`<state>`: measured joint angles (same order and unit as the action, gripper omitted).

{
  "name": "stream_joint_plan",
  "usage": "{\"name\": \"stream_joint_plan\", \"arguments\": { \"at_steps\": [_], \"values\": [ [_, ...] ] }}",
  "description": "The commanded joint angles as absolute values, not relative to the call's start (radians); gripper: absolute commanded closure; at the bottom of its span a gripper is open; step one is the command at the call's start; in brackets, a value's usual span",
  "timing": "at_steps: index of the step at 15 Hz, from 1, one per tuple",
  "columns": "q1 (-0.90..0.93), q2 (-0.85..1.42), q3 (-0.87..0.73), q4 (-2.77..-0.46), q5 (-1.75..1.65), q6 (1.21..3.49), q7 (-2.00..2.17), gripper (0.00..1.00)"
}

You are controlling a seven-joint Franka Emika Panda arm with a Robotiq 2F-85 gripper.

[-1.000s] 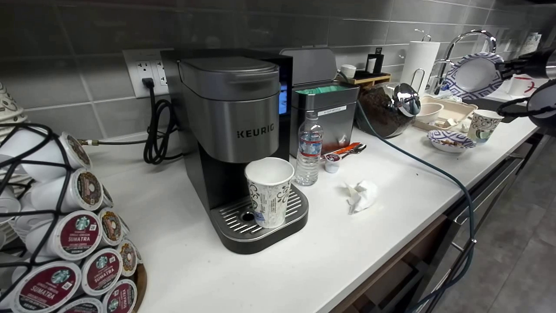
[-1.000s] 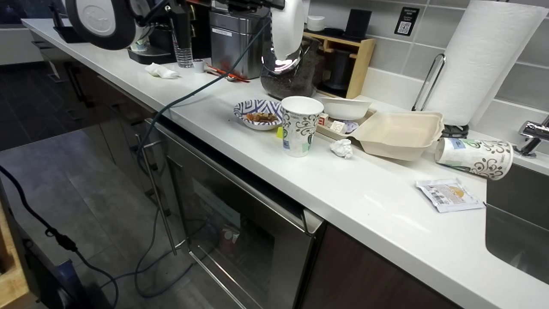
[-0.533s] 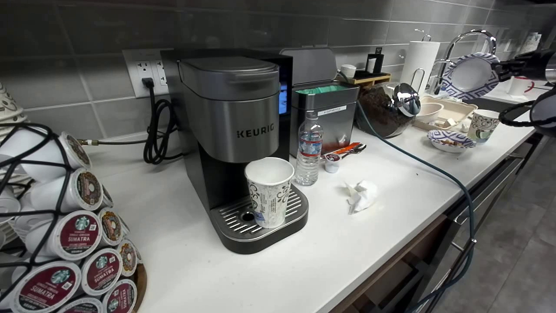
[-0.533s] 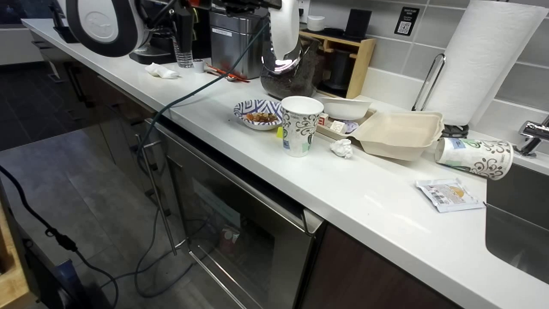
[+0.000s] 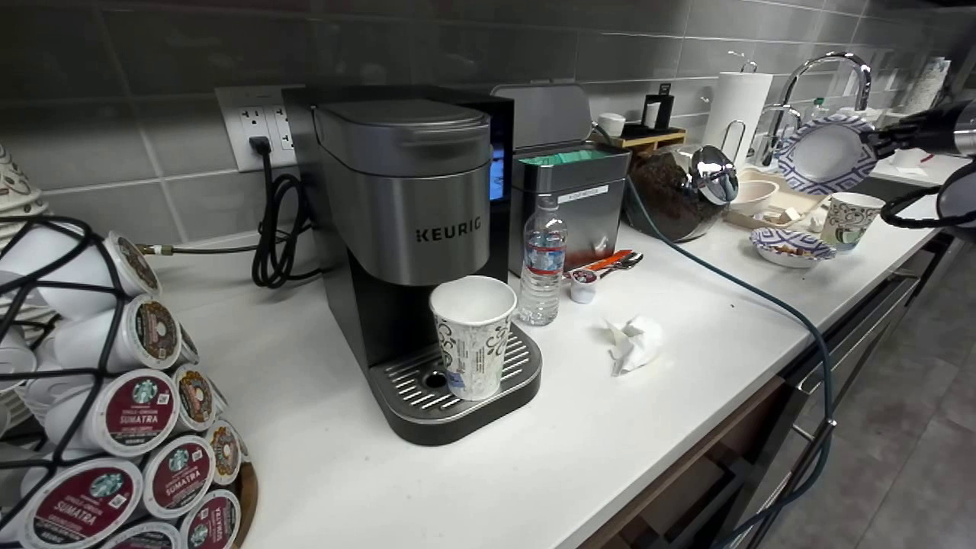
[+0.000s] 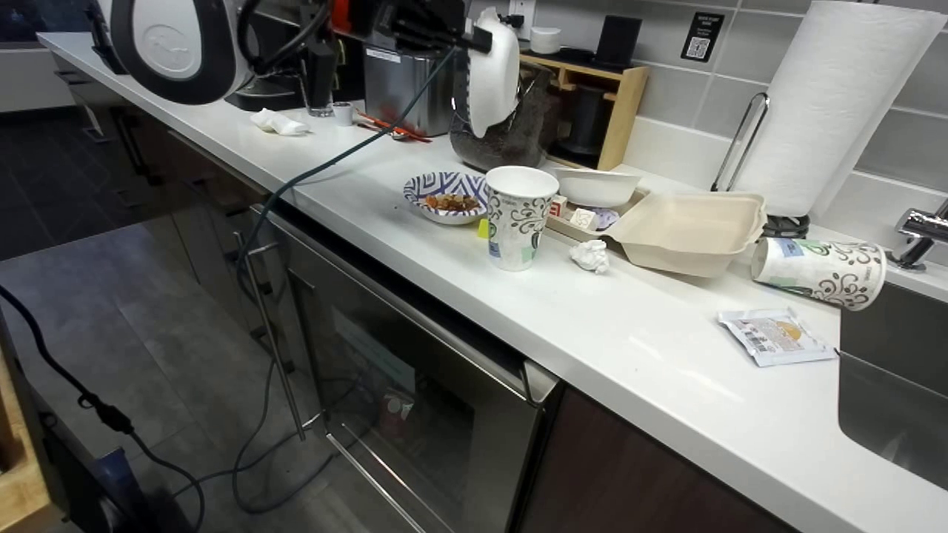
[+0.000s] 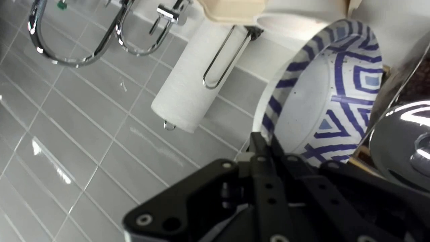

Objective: Pour the contents of the bowl into the other bowl

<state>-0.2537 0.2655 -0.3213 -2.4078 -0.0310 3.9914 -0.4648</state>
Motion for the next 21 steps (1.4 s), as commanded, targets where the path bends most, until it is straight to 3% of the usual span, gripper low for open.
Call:
{"name": "stream_joint_plan", "arguments": {
  "at_steps": [1, 8, 12, 21],
  "values": [
    [-0.265, 0.224, -0.329, -2.409, -0.051, 3.759, -0.395, 0.99],
    [-0.325, 0.087, -0.213, -2.36, -0.086, 3.19, -0.256, 0.99],
    [-0.362, 0.028, -0.089, -2.284, 0.21, 2.862, -0.396, 0.99],
    [-0.343, -0.018, -0.224, -2.15, 0.518, 2.146, -0.688, 0.99]
  ]
}}
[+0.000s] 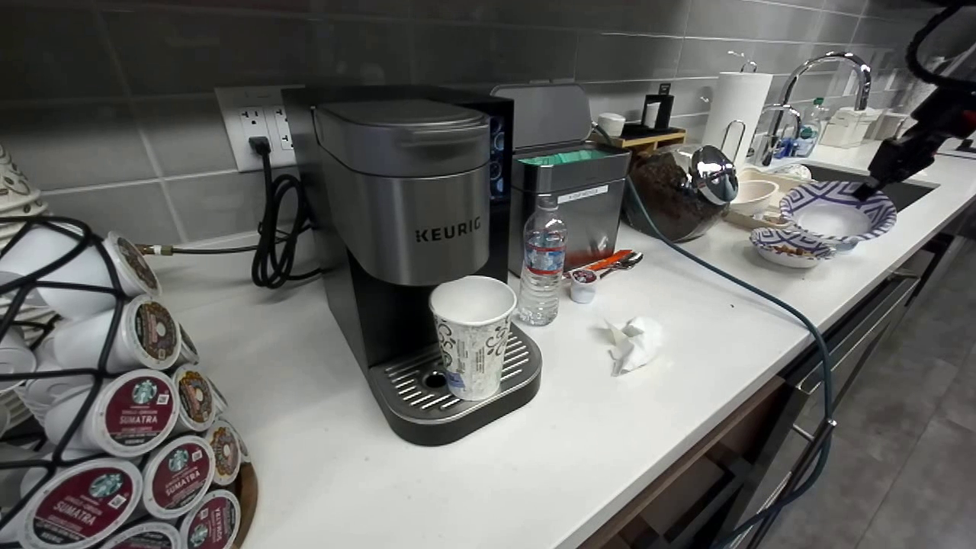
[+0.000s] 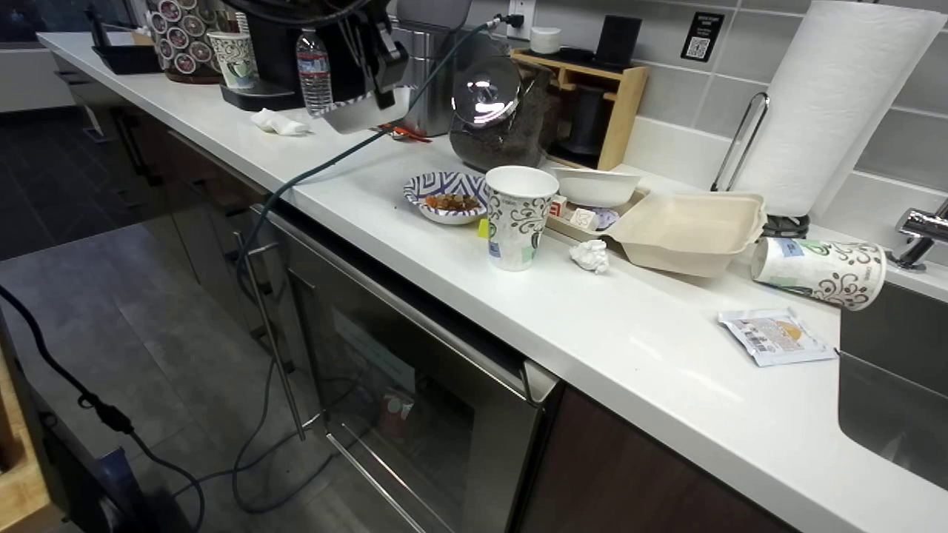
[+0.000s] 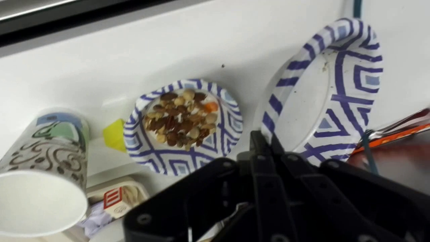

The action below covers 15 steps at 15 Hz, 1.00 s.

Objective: Pour the contents of the bowl into the other bowl

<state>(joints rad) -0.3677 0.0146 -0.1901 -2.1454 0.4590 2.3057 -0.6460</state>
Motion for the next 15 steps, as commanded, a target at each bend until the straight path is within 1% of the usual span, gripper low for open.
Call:
{"name": "stream_joint_plan", "arguments": {
  "at_steps": [1, 4, 6, 11, 15],
  "values": [
    [-0.337, -0.03, -0.232, -2.155, 0.535, 2.083, -0.684, 0.99],
    [-0.305, -0.08, -0.232, -2.191, 0.602, 1.922, -0.639, 0.99],
    [-0.273, -0.104, -0.22, -2.23, 0.68, 1.883, -0.569, 0.99],
    [-0.172, -0.102, -0.156, -2.338, 0.914, 2.191, -0.484, 0.99],
    [-0.114, -0.071, -0.112, -2.393, 0.993, 2.388, -0.505, 0.99]
  ]
}}
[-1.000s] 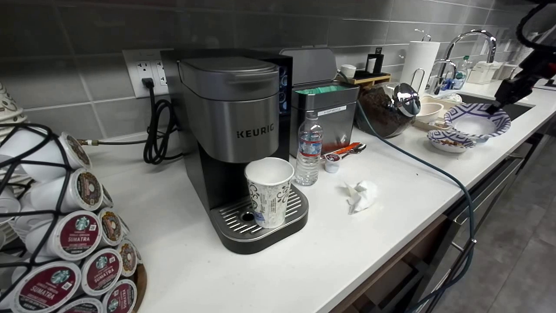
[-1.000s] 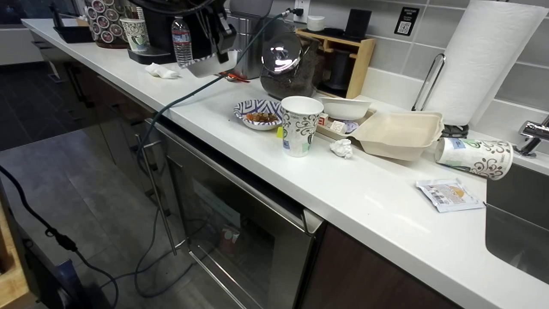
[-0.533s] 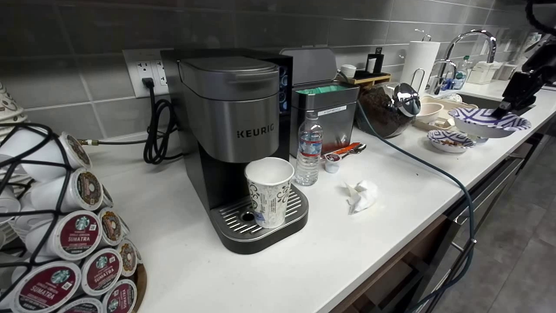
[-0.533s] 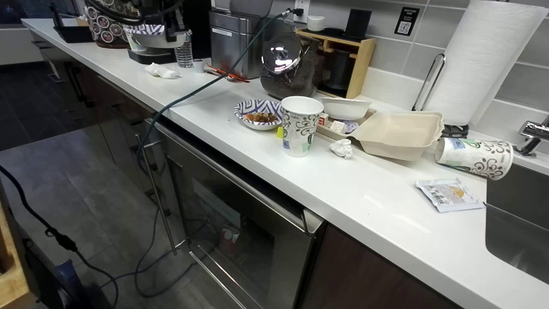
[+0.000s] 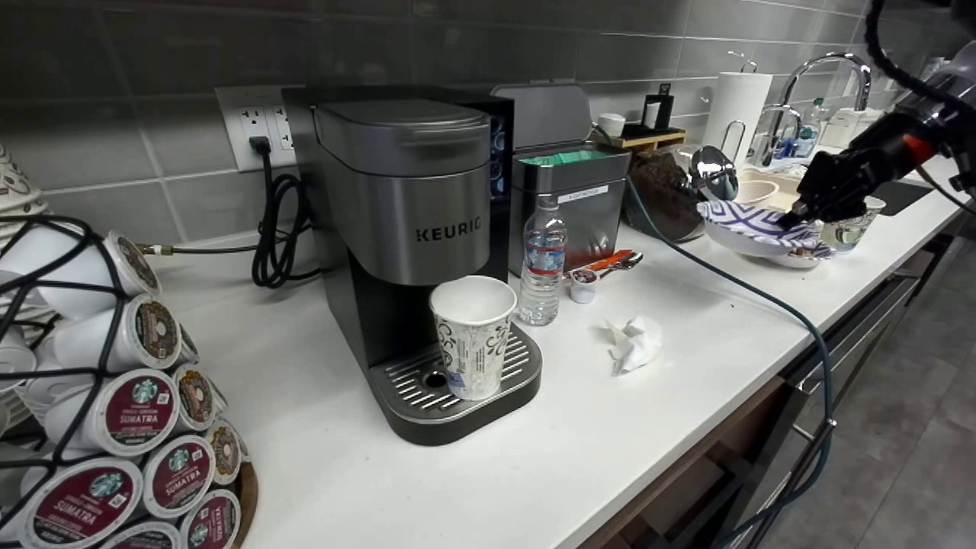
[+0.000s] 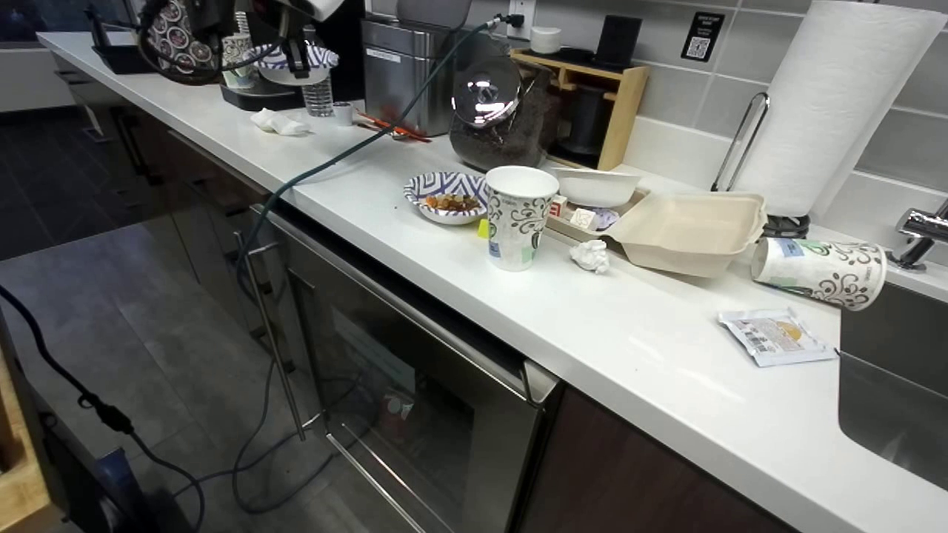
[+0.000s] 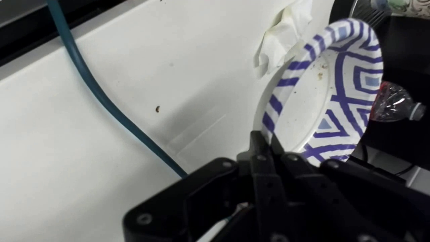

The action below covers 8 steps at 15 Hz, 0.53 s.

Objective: Pour the contents of the bowl into the other bowl

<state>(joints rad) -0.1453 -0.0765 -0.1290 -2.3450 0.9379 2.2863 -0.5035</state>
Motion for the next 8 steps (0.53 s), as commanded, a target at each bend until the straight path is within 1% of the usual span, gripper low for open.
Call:
{"name": "stream_joint_plan", "arguments": {
  "at_steps": [1, 4, 8],
  "values": [
    [-0.104, -0.068, -0.105, -2.406, 1.01, 2.416, -0.51, 0.99],
    [-0.073, -0.031, -0.08, -2.425, 1.095, 2.506, -0.55, 0.99],
    [-0.039, 0.03, -0.043, -2.417, 1.238, 2.558, -0.634, 0.99]
  ]
}}
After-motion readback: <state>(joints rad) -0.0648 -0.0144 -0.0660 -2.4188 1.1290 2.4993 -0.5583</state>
